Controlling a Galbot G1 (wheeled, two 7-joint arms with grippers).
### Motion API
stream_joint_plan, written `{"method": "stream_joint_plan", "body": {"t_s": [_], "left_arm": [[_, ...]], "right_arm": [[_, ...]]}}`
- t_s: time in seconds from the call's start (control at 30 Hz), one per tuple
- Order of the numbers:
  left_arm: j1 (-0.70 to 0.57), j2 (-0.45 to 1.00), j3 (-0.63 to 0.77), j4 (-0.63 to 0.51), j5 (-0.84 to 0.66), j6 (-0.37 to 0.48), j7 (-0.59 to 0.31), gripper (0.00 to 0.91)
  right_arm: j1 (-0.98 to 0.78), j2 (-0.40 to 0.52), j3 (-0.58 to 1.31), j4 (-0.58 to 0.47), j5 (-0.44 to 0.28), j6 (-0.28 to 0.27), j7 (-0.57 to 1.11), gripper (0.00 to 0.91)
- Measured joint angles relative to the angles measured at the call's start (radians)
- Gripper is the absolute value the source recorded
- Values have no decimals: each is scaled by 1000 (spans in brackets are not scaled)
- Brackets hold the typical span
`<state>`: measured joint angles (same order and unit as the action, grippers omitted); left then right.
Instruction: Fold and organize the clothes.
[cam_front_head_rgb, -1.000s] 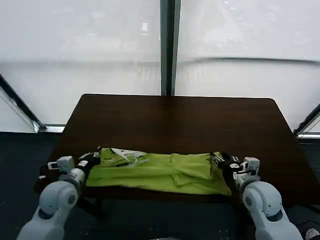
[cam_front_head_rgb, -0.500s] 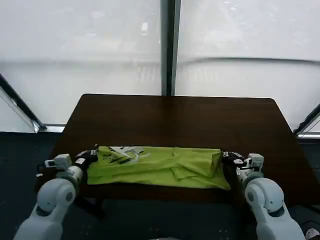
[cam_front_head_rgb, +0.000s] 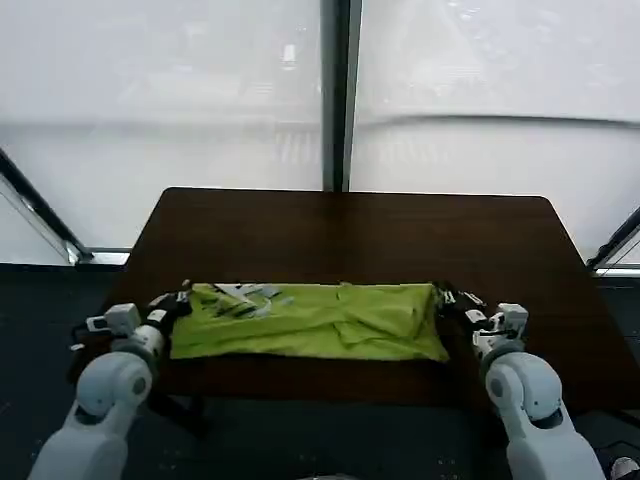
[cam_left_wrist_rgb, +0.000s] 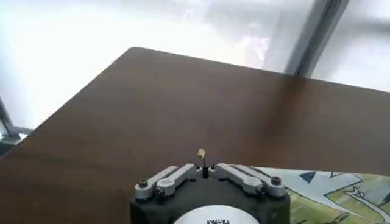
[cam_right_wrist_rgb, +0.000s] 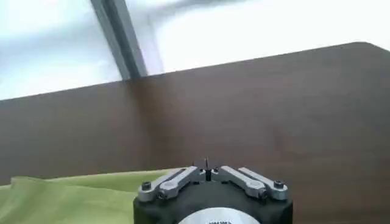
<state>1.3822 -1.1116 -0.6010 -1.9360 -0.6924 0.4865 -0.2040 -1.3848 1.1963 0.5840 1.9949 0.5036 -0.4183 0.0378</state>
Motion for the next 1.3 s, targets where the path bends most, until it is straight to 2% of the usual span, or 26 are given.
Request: {"method": "stream_joint_plan", "body": {"t_s": [0.13, 0.23, 0.37, 0.47, 0.7, 0.9, 1.3], "left_arm": [[-5, 12, 0, -2, -9, -2, 0, 878], [-10, 26, -2, -5, -38, 16, -11, 878], [-3, 55, -21, -28, -120, 84, -29, 878], [22, 93, -48, -62, -204, 112, -21, 878], [121, 173, -168, -151, -511, 250, -59, 878], [187, 228, -231, -152, -547, 250, 35, 878], [195, 304, -207, -29, -480, 250, 250, 878]], "right_arm": [[-32, -22, 3, 28, -10, 66, -20, 878], [-64, -42, 11, 56, -8, 77, -22, 878], [-132, -80, 37, 112, 15, 81, -22, 878], [-185, -102, 63, 158, 33, 81, -19, 878], [-265, -118, 102, 234, 53, 82, -19, 878], [-297, -114, 115, 256, 54, 85, -21, 878], [-329, -102, 145, 277, 54, 86, -25, 878]]}}
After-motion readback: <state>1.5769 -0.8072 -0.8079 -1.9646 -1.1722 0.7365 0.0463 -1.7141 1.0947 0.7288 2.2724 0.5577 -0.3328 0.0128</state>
